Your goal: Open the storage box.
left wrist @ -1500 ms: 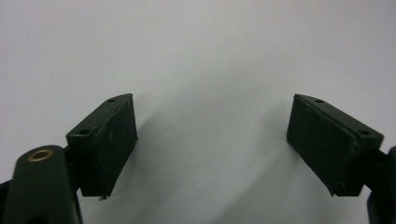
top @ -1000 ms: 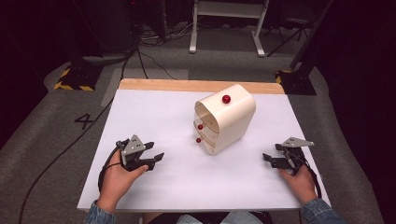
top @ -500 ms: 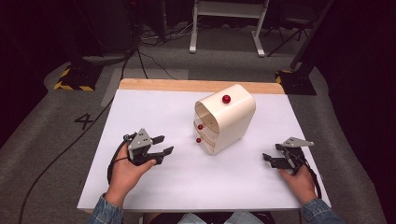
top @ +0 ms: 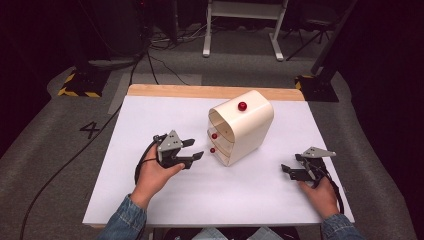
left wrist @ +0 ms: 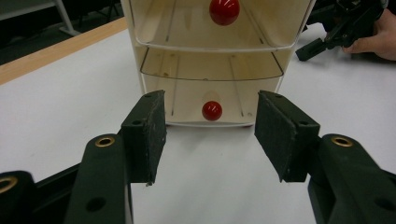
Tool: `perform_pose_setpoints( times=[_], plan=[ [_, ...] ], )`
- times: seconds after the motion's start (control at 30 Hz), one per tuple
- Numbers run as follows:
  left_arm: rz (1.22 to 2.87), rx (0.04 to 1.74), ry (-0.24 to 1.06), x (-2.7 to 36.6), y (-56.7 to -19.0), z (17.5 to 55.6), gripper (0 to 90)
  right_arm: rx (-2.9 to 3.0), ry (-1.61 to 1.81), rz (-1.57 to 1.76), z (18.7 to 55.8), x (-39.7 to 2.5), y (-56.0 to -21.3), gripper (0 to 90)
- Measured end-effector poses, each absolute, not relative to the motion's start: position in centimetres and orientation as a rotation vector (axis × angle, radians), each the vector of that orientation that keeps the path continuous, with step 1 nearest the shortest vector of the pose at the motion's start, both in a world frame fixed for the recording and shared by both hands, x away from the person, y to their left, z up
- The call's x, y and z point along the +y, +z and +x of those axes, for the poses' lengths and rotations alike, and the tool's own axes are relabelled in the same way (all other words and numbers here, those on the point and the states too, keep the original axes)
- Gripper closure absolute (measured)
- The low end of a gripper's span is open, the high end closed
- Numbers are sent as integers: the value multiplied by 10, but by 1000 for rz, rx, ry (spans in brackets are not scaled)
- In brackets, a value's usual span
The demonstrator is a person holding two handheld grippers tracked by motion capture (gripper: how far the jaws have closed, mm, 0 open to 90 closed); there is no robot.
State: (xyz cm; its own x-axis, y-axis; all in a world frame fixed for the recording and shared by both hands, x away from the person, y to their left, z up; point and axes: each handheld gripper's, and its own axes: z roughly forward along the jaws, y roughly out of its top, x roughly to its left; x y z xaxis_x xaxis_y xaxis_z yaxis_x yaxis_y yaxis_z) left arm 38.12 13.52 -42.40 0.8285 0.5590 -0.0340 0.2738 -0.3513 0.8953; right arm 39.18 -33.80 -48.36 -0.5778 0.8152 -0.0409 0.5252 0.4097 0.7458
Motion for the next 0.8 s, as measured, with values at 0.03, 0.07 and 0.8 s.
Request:
perform_pose_setpoints(
  times=[0.03, 0.07, 0.8],
  plan=[
    [1957, 615, 338, 134, -425, 383, 439, 2270, 988, 1147, 392, -338, -484, 230],
    [1952, 614, 331, 132, -427, 385, 441, 2269, 987, 1145, 392, -338, -484, 229],
    [1903, 571, 256, 104, -461, 409, 491, 2265, 982, 1137, 391, -337, -484, 227]
  ],
)
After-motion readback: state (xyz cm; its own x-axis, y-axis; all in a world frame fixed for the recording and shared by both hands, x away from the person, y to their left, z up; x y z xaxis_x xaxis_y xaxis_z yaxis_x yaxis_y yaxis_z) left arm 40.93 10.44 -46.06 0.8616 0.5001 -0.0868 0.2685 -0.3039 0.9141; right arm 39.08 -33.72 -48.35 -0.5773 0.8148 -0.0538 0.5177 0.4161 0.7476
